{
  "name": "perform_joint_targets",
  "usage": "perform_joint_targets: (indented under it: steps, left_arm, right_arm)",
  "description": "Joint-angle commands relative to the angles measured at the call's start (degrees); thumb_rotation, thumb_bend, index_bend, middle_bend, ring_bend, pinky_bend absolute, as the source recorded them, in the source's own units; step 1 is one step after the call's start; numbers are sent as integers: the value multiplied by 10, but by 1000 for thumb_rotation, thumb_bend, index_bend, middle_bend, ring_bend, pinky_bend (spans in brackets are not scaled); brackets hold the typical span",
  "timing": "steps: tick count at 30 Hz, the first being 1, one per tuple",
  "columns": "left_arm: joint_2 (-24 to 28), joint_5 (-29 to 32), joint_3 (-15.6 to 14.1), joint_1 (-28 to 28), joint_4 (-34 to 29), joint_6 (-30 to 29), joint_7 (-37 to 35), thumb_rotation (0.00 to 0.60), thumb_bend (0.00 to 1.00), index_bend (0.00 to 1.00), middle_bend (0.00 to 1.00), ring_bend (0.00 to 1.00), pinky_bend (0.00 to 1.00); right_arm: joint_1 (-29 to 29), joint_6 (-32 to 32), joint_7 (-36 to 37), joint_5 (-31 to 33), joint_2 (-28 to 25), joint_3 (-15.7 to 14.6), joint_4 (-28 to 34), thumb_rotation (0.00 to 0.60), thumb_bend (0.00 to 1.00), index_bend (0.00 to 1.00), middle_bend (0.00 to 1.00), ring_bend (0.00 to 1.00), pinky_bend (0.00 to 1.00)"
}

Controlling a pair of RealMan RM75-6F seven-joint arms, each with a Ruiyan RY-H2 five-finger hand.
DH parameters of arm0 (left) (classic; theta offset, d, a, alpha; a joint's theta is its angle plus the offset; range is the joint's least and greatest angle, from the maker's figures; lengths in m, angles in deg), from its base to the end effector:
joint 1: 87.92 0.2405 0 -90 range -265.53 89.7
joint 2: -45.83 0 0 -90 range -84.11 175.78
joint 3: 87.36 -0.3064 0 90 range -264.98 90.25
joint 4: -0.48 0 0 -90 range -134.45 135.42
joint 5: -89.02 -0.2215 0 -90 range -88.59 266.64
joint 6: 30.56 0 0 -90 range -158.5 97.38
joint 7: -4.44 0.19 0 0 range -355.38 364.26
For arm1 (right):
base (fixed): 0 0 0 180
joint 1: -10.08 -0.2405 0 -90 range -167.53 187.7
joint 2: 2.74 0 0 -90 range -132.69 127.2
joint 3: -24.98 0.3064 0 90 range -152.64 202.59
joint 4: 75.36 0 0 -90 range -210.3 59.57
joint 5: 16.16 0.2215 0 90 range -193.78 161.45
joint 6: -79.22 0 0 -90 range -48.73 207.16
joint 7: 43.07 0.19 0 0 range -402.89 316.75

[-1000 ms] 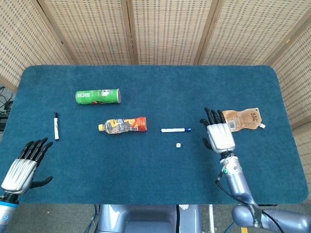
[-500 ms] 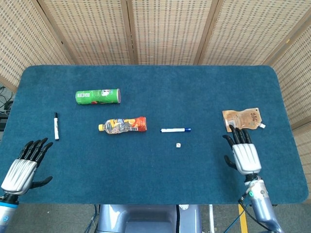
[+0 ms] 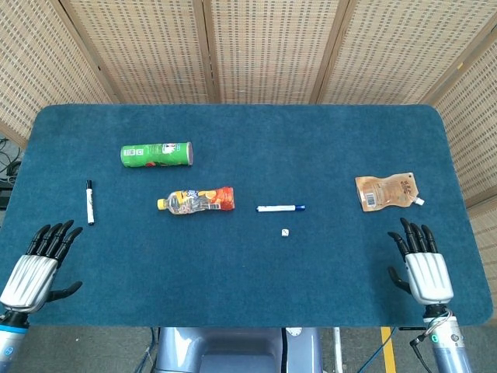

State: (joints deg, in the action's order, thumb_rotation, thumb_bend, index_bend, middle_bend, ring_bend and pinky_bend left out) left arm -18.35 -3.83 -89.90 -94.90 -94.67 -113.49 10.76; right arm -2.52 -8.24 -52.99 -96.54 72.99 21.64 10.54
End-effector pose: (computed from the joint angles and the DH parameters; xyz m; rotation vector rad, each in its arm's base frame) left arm -0.3328 0.2194 0.1342 -1.6070 -0.8689 -0.8682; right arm -0.3545 -0.2571 0.0976 1.4614 -0.8362 0.8438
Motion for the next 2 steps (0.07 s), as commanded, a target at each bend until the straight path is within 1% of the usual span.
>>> perform_joint_targets:
  steps: [1, 2]
  left_arm:
    - [0, 0, 0, 1, 2, -2, -2, 600, 175, 0, 0, 0, 0]
    - [0, 0, 1, 1, 3, -2, -2, 600, 174, 0, 0, 0, 0]
  right_arm:
    - [5, -3, 4, -3, -3, 8, -1, 600, 363, 169, 0, 0, 0]
    - [6, -3, 6, -4, -4, 11, 0, 600, 363, 169, 0, 0, 0]
